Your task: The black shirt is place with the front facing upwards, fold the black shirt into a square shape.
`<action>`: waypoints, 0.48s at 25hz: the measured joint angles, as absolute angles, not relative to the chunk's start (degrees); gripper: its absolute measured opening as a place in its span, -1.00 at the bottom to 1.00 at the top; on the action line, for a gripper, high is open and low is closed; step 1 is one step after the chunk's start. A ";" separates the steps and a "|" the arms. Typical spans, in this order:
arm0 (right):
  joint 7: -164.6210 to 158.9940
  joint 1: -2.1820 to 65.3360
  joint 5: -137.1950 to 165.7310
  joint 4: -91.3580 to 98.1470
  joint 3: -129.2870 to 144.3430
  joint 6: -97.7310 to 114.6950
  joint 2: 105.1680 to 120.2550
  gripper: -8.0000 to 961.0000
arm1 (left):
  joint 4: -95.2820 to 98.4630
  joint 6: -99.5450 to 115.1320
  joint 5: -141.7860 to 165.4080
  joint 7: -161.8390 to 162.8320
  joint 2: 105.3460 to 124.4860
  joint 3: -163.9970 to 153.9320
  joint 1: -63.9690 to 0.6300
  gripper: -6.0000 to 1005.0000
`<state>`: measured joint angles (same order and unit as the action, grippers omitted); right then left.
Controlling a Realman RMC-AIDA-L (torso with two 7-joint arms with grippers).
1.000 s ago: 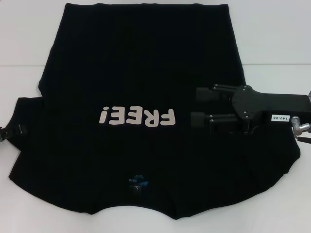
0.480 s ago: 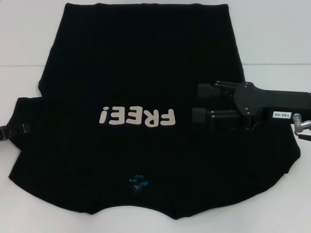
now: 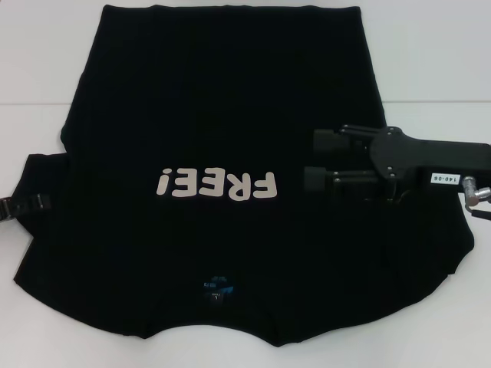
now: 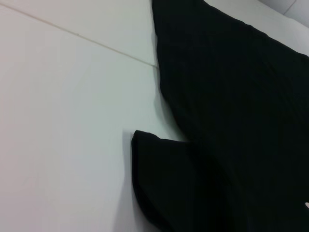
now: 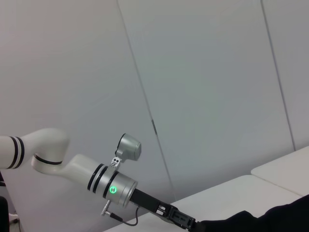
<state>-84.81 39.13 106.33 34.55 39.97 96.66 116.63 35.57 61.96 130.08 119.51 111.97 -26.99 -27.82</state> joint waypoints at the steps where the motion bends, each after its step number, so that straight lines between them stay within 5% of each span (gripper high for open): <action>1: -84.81 39.14 106.24 34.55 39.97 96.63 116.63 0.87 | 35.60 61.96 130.08 119.51 111.97 -26.99 -27.84 0.80; 9: -84.81 39.20 105.75 34.56 39.99 96.48 116.63 0.87 | 35.85 61.26 132.36 119.53 112.10 -26.98 -28.60 0.71; 12: -84.81 39.20 105.73 34.60 39.99 96.48 116.63 0.87 | 35.89 60.70 133.32 119.66 112.40 -26.98 -29.02 0.50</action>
<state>-84.81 39.20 105.73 34.60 39.99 96.48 116.63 35.89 60.70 133.32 119.66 112.40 -26.98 -29.02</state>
